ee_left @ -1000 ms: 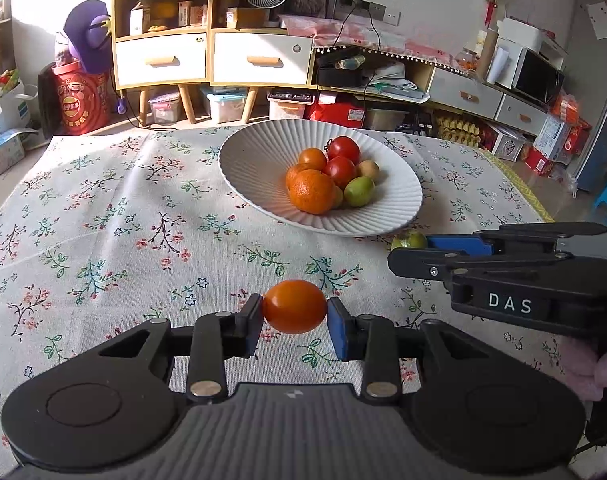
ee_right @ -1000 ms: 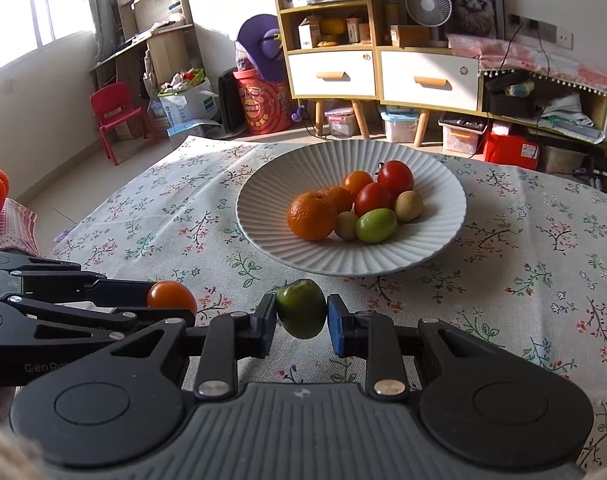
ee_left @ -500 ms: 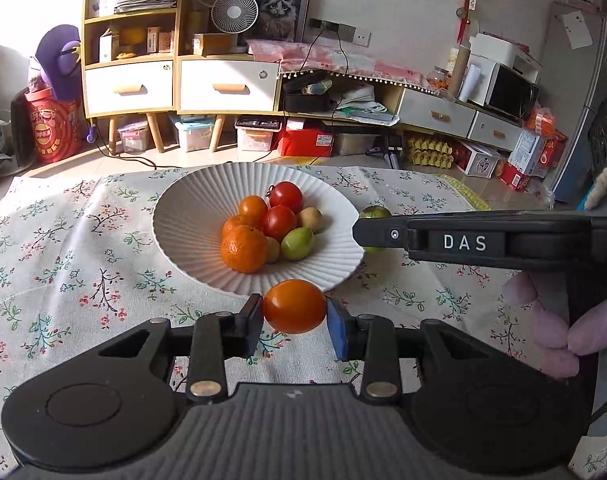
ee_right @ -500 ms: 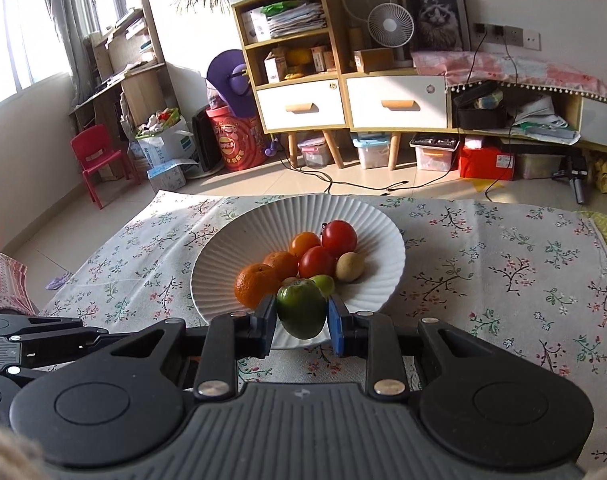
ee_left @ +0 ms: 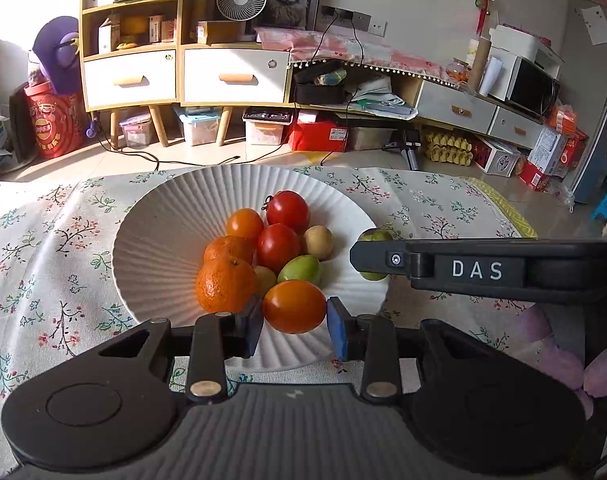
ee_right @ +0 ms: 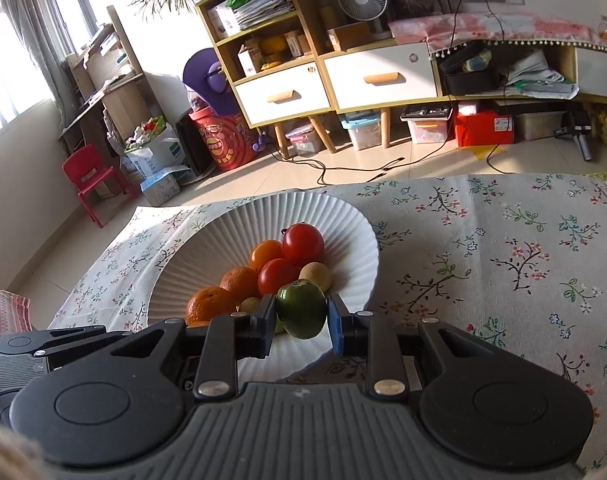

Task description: Organize fruits

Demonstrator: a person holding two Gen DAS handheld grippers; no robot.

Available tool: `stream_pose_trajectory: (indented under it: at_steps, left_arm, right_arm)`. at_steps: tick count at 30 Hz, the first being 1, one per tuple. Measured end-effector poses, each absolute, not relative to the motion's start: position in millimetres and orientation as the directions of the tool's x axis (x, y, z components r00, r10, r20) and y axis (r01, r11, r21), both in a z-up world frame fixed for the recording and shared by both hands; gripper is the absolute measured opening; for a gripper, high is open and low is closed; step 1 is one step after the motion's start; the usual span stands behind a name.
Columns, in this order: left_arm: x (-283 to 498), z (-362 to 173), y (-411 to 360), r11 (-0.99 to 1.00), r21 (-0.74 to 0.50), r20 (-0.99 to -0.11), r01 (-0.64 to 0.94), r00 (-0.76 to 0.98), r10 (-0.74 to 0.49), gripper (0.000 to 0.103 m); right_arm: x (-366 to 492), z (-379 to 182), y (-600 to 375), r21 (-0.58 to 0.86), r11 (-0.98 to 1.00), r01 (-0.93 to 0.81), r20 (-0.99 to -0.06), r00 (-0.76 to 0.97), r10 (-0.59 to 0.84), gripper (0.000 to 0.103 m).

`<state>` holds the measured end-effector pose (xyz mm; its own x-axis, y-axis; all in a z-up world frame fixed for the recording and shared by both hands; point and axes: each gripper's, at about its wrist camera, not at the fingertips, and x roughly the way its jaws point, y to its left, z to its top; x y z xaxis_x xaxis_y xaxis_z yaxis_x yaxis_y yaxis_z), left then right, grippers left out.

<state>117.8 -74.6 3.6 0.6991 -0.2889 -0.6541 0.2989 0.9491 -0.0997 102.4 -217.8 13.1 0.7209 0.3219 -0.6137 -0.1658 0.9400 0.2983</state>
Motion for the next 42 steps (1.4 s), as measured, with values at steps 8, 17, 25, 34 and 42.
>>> stream_pose_trajectory:
  at_steps: [8, 17, 25, 34, 42]
  left_arm:
    - [120.5, -2.9, -82.1, 0.951, -0.073, -0.663, 0.299, 0.698, -0.270, 0.027]
    - [122.6, -2.1, -84.4, 0.949, -0.052, -0.661, 0.312, 0.701, -0.266, 0.028]
    - [118.0, 6.7, -82.9, 0.942, -0.035, -0.664, 0.335, 0.696, -0.272, 0.045]
    - [96.1, 21.0, -70.1, 0.935, 0.010, -0.649, 0.355, 0.713, -0.264, 0.068]
    - [78.9, 19.7, -50.0, 0.947, 0.000, -0.678, 0.321, 0.696, -0.236, 0.085]
  right_arm:
    - [108.2, 7.9, -216.4, 0.276, 0.945, -0.177, -0.640, 0.699, 0.318, 0.025]
    - [109.4, 9.0, -215.2, 0.283, 0.943, -0.175, -0.638, 0.699, 0.322, 0.027]
    - [107.3, 15.1, -217.1, 0.305, 0.936, -0.177, -0.626, 0.703, 0.337, 0.050]
    - [92.9, 26.8, -224.7, 0.328, 0.935, -0.134, -0.597, 0.738, 0.315, 0.071]
    - [73.4, 31.1, -228.1, 0.313, 0.947, -0.068, -0.602, 0.757, 0.253, 0.081]
